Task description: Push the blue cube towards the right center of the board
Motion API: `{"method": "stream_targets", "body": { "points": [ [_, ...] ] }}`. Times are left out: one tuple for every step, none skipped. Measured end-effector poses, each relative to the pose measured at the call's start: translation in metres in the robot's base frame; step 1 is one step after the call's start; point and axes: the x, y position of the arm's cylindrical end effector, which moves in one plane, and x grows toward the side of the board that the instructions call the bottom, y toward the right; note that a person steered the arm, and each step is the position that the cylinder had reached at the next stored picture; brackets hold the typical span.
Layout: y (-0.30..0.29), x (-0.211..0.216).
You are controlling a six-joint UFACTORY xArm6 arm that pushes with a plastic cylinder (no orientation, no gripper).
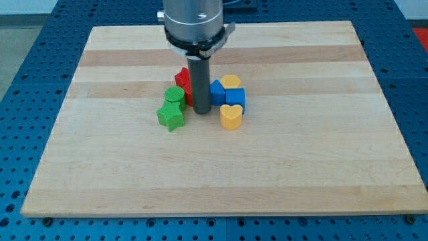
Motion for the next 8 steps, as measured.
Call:
{"method": "stream_targets", "body": {
  "points": [
    [0.021,0.000],
    [0.044,0.000],
    [0.073,0.000],
    [0.105,0.000],
    [0.114,-0.001],
    [0.080,-0.002],
    [0.075,-0.019],
    [0.091,-0.032]
  ]
}}
